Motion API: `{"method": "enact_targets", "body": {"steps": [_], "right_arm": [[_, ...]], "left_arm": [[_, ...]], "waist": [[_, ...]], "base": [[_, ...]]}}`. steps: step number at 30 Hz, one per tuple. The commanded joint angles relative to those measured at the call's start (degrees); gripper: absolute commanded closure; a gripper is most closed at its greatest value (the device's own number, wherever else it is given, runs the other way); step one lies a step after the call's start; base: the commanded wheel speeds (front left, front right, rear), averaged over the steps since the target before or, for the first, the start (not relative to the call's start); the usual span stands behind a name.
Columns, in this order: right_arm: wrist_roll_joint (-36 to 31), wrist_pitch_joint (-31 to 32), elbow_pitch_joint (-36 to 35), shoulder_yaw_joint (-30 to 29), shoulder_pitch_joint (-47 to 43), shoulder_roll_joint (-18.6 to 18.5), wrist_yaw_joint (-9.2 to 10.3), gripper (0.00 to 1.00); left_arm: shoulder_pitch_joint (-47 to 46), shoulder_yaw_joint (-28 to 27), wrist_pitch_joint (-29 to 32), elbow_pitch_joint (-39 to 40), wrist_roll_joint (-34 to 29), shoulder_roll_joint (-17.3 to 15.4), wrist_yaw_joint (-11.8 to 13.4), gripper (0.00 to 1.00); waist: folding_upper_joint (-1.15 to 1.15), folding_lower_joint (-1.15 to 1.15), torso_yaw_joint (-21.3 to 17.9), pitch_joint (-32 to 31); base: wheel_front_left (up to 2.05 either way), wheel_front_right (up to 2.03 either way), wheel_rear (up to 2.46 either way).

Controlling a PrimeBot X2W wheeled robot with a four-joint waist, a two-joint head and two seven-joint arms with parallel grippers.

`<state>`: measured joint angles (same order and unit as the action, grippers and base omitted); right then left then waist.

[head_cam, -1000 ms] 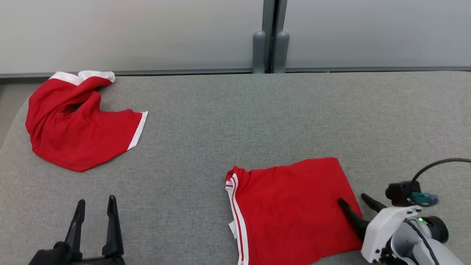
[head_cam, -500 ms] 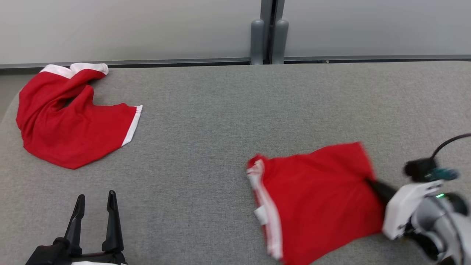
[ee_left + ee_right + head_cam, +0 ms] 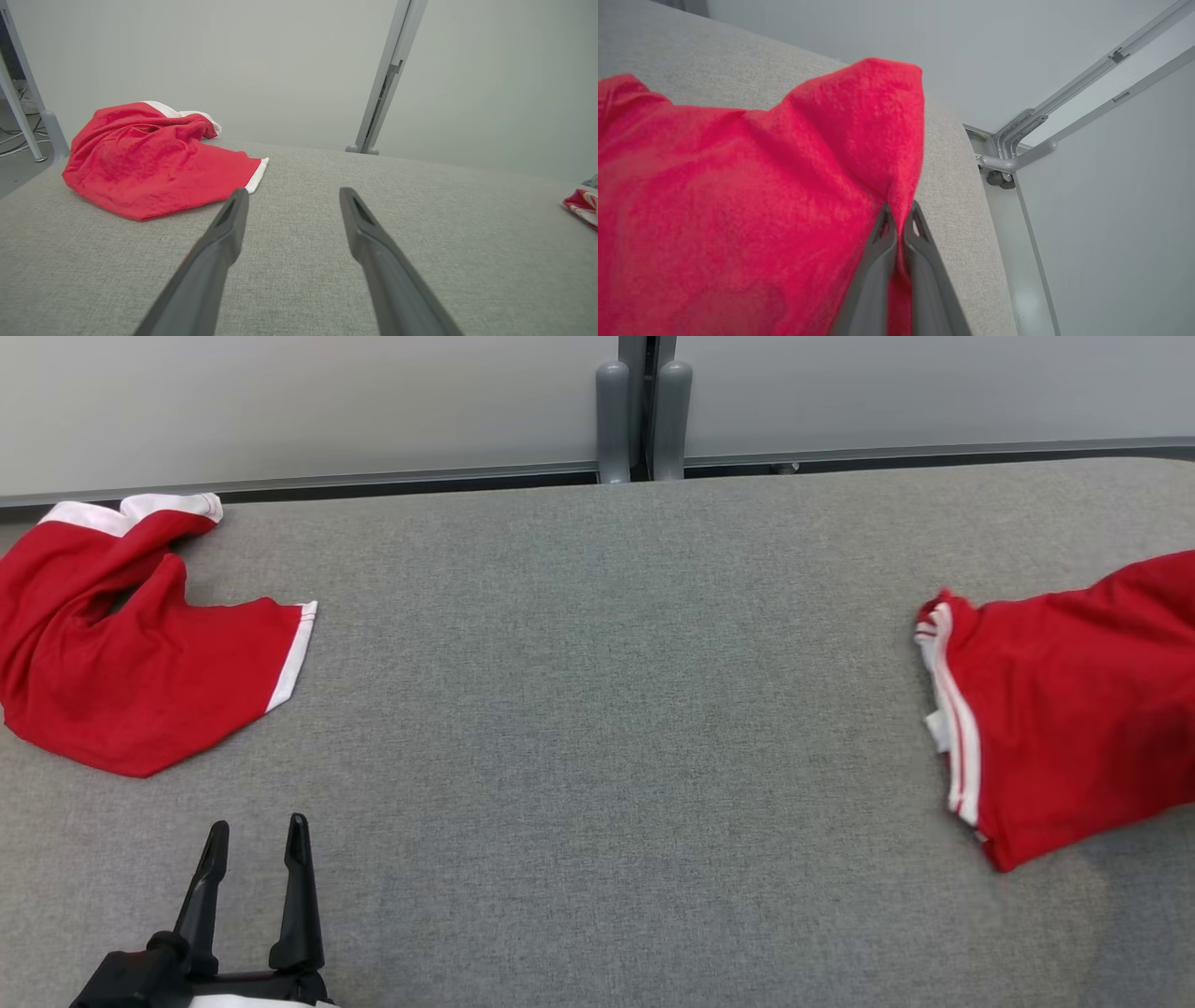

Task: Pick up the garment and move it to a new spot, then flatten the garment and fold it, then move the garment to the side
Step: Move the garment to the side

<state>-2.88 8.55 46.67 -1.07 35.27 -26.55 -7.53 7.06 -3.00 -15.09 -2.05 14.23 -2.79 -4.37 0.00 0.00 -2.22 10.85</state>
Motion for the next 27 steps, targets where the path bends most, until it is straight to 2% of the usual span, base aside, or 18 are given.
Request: {"method": "enact_targets", "body": {"steps": [1, 5, 11, 12, 13, 14, 20, 23, 27], "right_arm": [[-1.3, 0.7, -0.7, -1.2, 0.3, 0.0, 0.07, 1.00], [-7.8, 3.9, -4.0, -6.9, -1.0, 1.8, 0.06, 1.00], [-11.5, 6.4, -8.4, -10.4, -3.1, 4.7, 0.05, 1.00], [-11.9, 6.3, -9.1, -10.9, -3.5, 5.4, 0.05, 0.75], [-12.6, 6.2, -9.9, -11.1, -4.0, 5.9, 0.05, 0.25], [-13.2, 6.0, -10.8, -11.6, -4.4, 6.0, 0.05, 0.00], [-15.1, 4.7, -17.2, -14.0, -6.8, 8.6, 0.05, 0.00], [-14.7, 1.8, -22.3, -14.8, -8.1, 10.4, 0.05, 0.00], [-11.4, -5.2, -29.8, -12.9, -10.8, 13.8, 0.05, 0.00]], "left_arm": [[-0.5, -0.3, -0.1, 0.0, -0.1, -0.2, -0.1, 0.00], [-1.0, -0.3, -0.1, 0.1, 0.0, -0.2, -0.3, 0.00], [-1.0, 0.2, -0.1, 0.2, 0.3, -0.2, 0.1, 0.00], [-1.0, 0.2, -0.1, 0.2, 0.4, -0.2, 0.1, 0.00], [-1.0, 0.2, -0.1, 0.2, 0.5, -0.2, 0.1, 0.00], [-0.9, 0.1, -0.1, 0.3, 0.5, -0.2, 0.1, 0.00], [-0.8, -0.2, -0.1, 0.6, 0.5, -0.2, 0.3, 0.00], [-0.5, -0.5, -0.1, 0.8, 0.5, -0.2, 0.3, 0.00], [-0.6, -1.0, -0.1, 1.4, 0.3, -0.2, 0.3, 0.00]], "waist": [[0.00, 0.00, -0.1, -0.1], [0.00, 0.00, -0.4, -0.1], [0.00, 0.00, -0.3, -0.2], [0.00, 0.00, -0.2, -0.3], [0.00, 0.00, -0.1, -0.3], [0.00, 0.00, -0.1, -0.2], [0.00, 0.00, 0.1, -0.2], [0.00, 0.00, 0.1, -0.4], [0.00, 0.00, 0.0, -1.0]], "base": [[0.00, 0.00, 0.00], [0.00, 0.00, 0.00], [0.00, 0.00, 0.00], [0.00, 0.00, 0.00], [0.00, 0.00, 0.00], [0.00, 0.00, 0.00], [0.00, 0.00, 0.00], [0.00, 0.00, 0.00], [0.00, 0.00, 0.00]]}}
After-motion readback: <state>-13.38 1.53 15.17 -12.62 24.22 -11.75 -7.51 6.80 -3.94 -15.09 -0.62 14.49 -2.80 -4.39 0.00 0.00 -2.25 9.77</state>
